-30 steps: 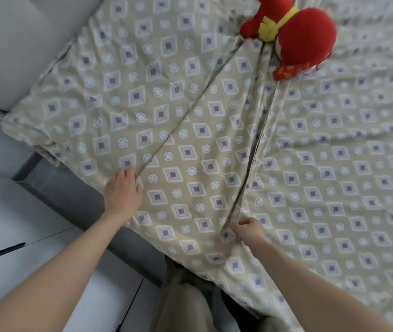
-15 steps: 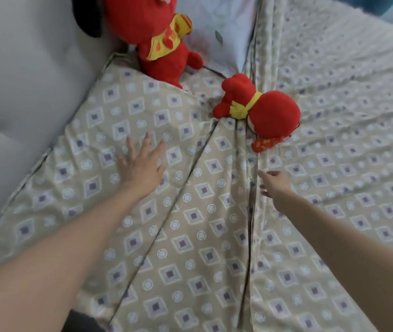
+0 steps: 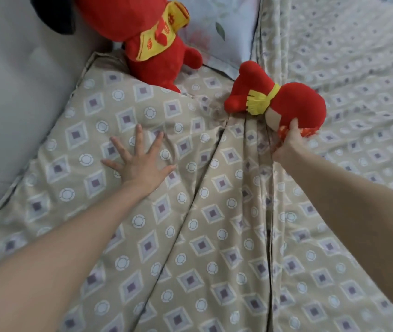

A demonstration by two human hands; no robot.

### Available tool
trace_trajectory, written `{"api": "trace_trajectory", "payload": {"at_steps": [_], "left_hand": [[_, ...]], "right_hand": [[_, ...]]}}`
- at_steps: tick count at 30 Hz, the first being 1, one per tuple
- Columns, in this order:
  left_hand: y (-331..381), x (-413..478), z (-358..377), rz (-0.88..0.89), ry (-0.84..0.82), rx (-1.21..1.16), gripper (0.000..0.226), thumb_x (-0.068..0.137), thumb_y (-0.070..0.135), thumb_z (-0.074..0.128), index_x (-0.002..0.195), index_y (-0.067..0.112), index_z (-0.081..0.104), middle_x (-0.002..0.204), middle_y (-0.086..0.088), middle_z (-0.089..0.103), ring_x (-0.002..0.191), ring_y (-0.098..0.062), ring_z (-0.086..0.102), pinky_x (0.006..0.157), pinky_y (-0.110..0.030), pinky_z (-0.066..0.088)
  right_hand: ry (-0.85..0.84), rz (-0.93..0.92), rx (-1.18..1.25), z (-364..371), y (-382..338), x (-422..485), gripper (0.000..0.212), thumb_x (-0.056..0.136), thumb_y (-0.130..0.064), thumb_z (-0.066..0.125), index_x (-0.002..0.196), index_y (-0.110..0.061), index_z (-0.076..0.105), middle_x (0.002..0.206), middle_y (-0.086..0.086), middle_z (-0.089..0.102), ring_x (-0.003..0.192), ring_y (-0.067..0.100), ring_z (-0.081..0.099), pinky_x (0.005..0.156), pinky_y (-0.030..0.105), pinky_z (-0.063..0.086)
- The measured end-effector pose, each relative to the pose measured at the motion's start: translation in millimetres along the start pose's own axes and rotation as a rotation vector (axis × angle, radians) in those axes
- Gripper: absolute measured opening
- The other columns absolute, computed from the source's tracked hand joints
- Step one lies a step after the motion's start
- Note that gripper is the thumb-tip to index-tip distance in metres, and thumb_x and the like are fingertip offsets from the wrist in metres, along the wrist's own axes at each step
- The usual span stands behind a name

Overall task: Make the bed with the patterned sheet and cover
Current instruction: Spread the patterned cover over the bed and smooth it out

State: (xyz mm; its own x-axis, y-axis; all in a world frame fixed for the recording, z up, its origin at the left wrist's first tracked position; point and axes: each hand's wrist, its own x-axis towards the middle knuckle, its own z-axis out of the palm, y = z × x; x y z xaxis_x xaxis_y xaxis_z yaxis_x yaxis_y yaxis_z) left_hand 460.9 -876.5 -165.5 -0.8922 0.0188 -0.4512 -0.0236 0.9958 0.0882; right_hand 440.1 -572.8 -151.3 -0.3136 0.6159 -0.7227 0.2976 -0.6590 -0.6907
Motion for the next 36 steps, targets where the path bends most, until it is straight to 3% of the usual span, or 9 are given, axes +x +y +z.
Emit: {"api": "trace_trajectory", "payload": {"at_steps": [5,9,13,20,23,28,32,34,36], "left_hand": [[2,-6,-13,-0.001,-0.009,0.018,0.086,0.080,0.077,0.037,0.143,0.050,-0.015,0.151,0.006,-0.035,0.135,-0.049,-0.028,0.099,-0.078,0.001],[-5,-7,-39,0.043,0.020,0.048,0.074,0.086,0.072,0.033,0.145,0.050,-0.005,0.156,0.006,-0.022,0.141,-0.044,-0.017,0.105,-0.072,0.005],[-8,-5,-75,0.034,0.008,-0.021,0.065,0.094,0.059,0.034,0.146,0.049,-0.003,0.158,0.007,-0.017,0.143,-0.041,-0.009,0.108,-0.067,0.011],[-21,-1,-108,0.004,-0.001,-0.211,0.059,0.097,0.051,0.033,0.147,0.047,0.001,0.158,0.007,-0.014,0.144,-0.041,-0.005,0.110,-0.065,0.013],[-30,1,-115,-0.016,-0.006,-0.264,0.058,0.098,0.049,0.032,0.147,0.046,0.003,0.158,0.007,-0.013,0.144,-0.039,-0.006,0.112,-0.063,0.013],[-38,1,-124,-0.022,0.016,-0.302,0.055,0.099,0.046,0.032,0.148,0.045,0.008,0.158,0.009,-0.013,0.145,-0.035,-0.005,0.112,-0.060,0.013],[-39,4,-123,-0.020,0.021,-0.303,0.054,0.099,0.047,0.032,0.148,0.044,0.009,0.158,0.008,-0.012,0.145,-0.034,-0.003,0.111,-0.058,0.015],[-38,6,-121,-0.022,0.015,-0.307,0.055,0.099,0.047,0.033,0.148,0.043,0.010,0.159,0.007,-0.011,0.146,-0.034,-0.002,0.112,-0.057,0.016],[-37,6,-115,-0.007,0.013,-0.296,0.056,0.098,0.045,0.035,0.149,0.041,0.011,0.159,0.006,-0.010,0.145,-0.035,0.000,0.113,-0.055,0.017]], "right_hand": [[0.032,-0.306,-0.260,16,-18,-18,0.016,0.096,-0.014,0.046,0.091,-0.019,0.061,0.082,0.000,0.064,0.059,0.006,0.057,0.058,0.017,0.045],[-0.168,-0.625,-0.553,64,-32,-61,0.030,0.099,-0.026,0.041,0.091,-0.022,0.070,0.099,0.002,0.064,0.083,0.009,0.054,0.067,0.007,0.038],[-0.303,-0.768,-0.674,109,-58,-93,0.030,0.098,-0.025,0.042,0.085,-0.028,0.068,0.124,0.009,0.050,0.106,0.018,0.052,0.100,0.024,0.037],[-0.535,-0.626,-0.790,166,-63,-133,0.016,0.089,-0.016,0.055,0.081,-0.021,0.068,0.067,0.000,0.053,0.059,0.012,0.047,0.057,0.029,0.044],[-0.456,-0.593,-0.677,190,-40,-136,0.020,0.087,-0.025,0.058,0.069,-0.029,0.066,0.081,-0.001,0.055,0.076,0.020,0.050,0.078,0.037,0.049],[-0.303,-0.625,-0.572,206,-35,-120,0.022,0.094,-0.043,0.047,0.091,-0.025,0.058,0.094,-0.001,0.045,0.085,0.020,0.045,0.078,0.037,0.040],[-0.468,-0.568,-0.696,214,-29,-129,0.024,0.094,-0.036,0.047,0.077,-0.022,0.056,0.081,-0.004,0.054,0.080,0.017,0.051,0.080,0.033,0.043],[-0.603,-0.500,-0.820,212,-28,-141,0.015,0.084,-0.034,0.054,0.092,-0.023,0.050,0.086,-0.005,0.053,0.073,0.013,0.051,0.070,0.025,0.046],[-0.672,-0.464,-0.886,203,-36,-149,0.031,0.079,-0.028,0.054,0.106,-0.022,0.040,0.087,-0.003,0.051,0.063,0.010,0.045,0.057,0.019,0.039]]}}
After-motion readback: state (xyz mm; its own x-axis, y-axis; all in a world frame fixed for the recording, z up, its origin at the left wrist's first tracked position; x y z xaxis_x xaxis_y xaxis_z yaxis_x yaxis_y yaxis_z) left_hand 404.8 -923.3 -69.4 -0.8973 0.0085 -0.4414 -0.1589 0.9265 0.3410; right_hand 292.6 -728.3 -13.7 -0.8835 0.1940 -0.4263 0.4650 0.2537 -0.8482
